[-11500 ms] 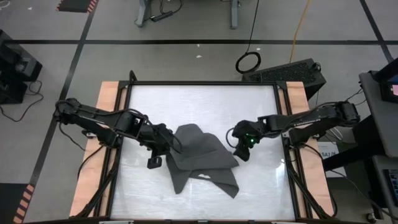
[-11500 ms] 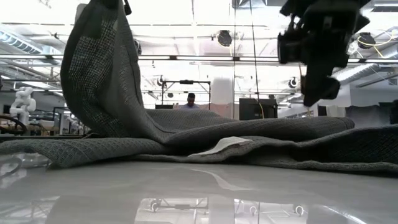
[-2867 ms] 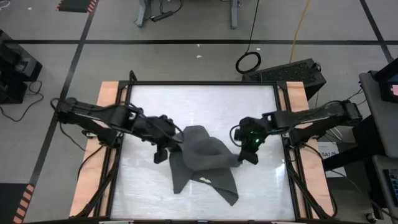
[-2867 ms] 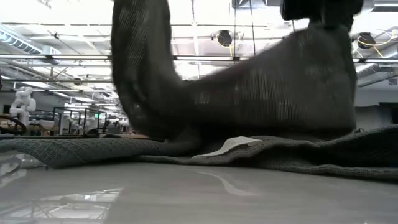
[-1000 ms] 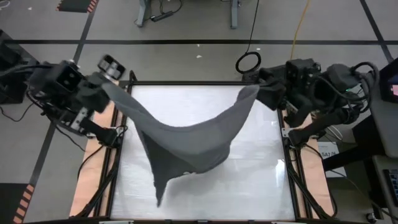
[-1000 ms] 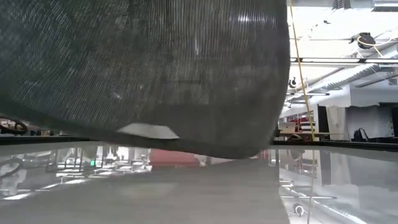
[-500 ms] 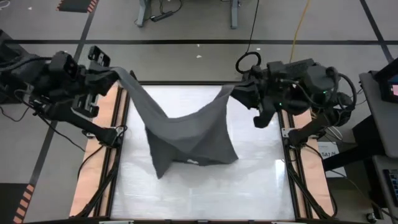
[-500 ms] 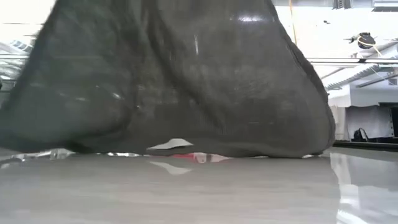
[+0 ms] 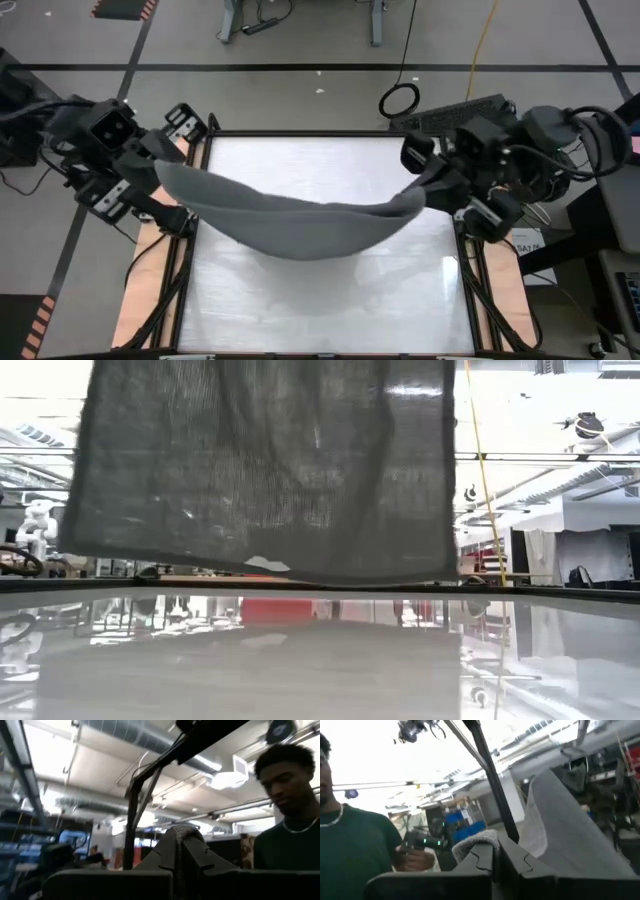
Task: Roll towel into tight, uniform cylinder
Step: Roll the gray towel
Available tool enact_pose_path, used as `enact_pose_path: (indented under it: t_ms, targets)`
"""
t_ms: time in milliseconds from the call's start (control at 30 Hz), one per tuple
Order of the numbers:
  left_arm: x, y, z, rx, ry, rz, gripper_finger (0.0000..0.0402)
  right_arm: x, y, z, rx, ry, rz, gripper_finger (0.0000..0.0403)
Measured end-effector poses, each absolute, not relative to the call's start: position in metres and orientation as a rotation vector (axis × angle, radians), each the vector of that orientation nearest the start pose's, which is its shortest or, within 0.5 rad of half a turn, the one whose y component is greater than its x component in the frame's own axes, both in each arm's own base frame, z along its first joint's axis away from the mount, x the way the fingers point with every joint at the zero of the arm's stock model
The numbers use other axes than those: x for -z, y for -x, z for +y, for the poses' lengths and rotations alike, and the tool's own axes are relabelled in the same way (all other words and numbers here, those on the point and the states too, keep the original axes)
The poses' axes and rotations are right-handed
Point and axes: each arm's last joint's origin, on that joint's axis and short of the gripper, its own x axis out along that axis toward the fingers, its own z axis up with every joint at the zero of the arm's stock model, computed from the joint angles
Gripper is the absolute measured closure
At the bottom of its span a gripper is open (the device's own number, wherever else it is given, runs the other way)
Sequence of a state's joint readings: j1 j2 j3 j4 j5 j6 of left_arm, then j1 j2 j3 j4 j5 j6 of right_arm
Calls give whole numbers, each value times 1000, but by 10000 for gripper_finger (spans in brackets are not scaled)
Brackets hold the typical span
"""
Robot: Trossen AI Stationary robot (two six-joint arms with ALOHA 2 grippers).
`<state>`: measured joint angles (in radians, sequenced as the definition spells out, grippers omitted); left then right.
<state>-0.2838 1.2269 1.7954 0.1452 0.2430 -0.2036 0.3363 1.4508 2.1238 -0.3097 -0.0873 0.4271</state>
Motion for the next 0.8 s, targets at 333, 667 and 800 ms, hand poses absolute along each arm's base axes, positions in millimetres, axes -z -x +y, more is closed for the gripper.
enact_pose_path:
  t_ms: [333, 667, 800]
  targets:
    - [-600, -191, -61, 463, 298, -824, 397, -613, -207, 82, -372, -551, -387, 403]
    - [-598, -188, -52, 139, 335, -753, 398, -635, -177, 74, -357, -573, -413, 403]
    - [-586, -183, -35, -156, 394, -570, 398, -626, -166, 58, -187, -594, -275, 403]
